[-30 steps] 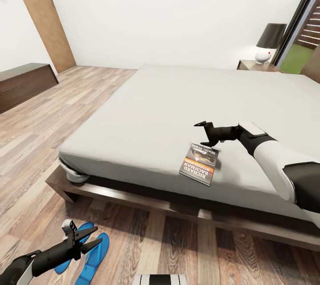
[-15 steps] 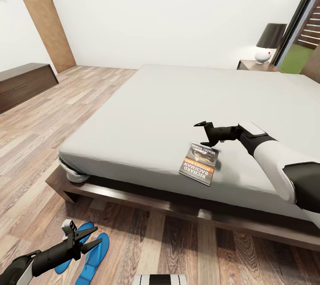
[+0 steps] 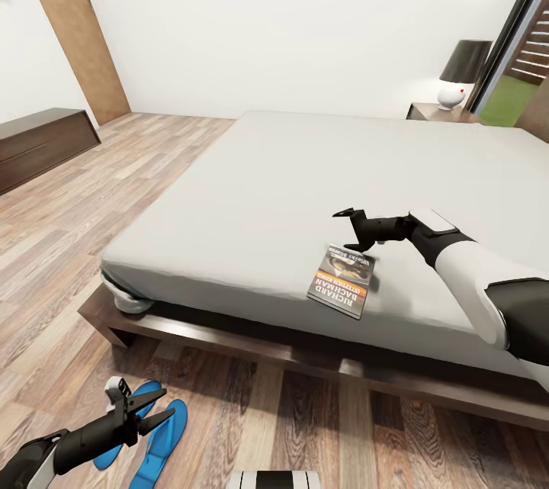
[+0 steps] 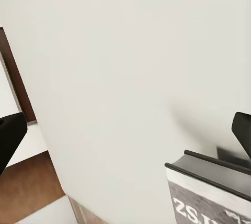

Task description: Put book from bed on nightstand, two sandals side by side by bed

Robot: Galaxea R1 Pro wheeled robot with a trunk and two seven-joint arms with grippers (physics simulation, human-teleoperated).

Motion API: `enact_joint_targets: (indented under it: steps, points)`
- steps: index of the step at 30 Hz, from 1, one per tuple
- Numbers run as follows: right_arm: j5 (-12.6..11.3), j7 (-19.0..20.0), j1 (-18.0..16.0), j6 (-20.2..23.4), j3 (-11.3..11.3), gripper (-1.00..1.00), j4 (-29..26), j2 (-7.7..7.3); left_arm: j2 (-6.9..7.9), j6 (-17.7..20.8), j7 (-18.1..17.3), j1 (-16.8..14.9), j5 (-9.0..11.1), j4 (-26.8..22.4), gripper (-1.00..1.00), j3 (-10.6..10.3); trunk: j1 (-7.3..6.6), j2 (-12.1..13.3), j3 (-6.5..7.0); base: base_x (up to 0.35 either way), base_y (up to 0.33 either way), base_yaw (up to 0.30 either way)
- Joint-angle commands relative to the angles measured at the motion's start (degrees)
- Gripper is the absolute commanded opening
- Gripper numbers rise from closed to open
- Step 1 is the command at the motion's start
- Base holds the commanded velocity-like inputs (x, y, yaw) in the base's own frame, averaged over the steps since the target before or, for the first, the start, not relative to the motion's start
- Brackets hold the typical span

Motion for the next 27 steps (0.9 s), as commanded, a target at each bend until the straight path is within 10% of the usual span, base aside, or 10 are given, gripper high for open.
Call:
enact_joint_targets:
  steps: [1, 27]
  points:
    - [-0.27, -0.53, 0.00, 0.15, 0.58, 1.00, -0.08, -0.03, 0.05, 0.61, -0.22, -0.01, -0.04, -0.02, 1.00, 0.03, -0.01, -0.01, -0.05, 0.000, 0.000, 0.000]
    - [-0.34, -0.61, 0.00, 0.15, 0.73, 1.00, -0.42, -0.22, 0.25, 0.45, -0.22, -0.01, -0.04, -0.05, 1.00, 0.18, -0.68, 0.33, 5.71, 0.000, 0.000, 0.000]
